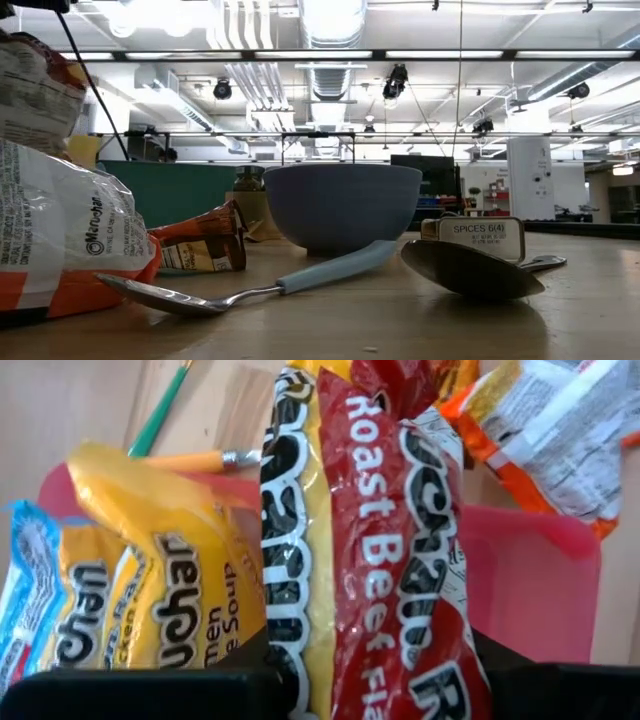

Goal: Pick & Place Food Item
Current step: Put the red noodle pack into the pink bin

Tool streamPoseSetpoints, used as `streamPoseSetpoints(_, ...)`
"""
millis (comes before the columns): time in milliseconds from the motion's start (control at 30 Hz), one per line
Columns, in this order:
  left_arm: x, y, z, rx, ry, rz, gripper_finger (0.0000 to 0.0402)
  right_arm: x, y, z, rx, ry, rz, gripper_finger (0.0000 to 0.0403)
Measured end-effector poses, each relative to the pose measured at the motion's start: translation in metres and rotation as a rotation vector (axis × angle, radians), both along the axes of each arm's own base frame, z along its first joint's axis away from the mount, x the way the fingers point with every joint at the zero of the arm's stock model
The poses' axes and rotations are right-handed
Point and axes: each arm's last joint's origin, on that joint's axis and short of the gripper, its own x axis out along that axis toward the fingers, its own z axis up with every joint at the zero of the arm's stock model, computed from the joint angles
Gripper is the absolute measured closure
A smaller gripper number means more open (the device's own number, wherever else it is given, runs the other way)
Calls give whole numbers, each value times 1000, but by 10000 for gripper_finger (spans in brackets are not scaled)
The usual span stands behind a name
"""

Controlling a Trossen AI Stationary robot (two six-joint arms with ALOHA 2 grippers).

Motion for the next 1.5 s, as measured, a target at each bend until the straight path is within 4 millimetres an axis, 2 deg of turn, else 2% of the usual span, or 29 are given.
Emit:
streamPoseSetpoints(367, -10, -7, -1, -35, 11, 83, 297, -37, -24, -29, 168, -239, 72, 138)
streamPoseSetpoints(600, -16, -2, -22, -53, 80, 160, 297, -56, -55, -36, 278, -442, 115, 138)
streamPoseSetpoints(733, -18, -2, -27, -66, 106, 156, 297, -66, -64, -41, 350, -547, 170, 138)
streamPoseSetpoints(867, -15, -4, -26, -72, 60, 138, 297, -69, -69, -40, 382, -614, 222, 138)
streamPoseSetpoints(1067, -13, -5, -28, -67, 48, 140, 297, -67, -67, -39, 384, -623, 226, 138)
streamPoseSetpoints(1300, -15, -3, -49, -108, 24, 159, 297, -64, -67, -39, 392, -629, 216, 138)
streamPoseSetpoints(1500, -16, -2, -52, -105, 28, 163, 297, -64, -68, -38, 393, -637, 216, 138)
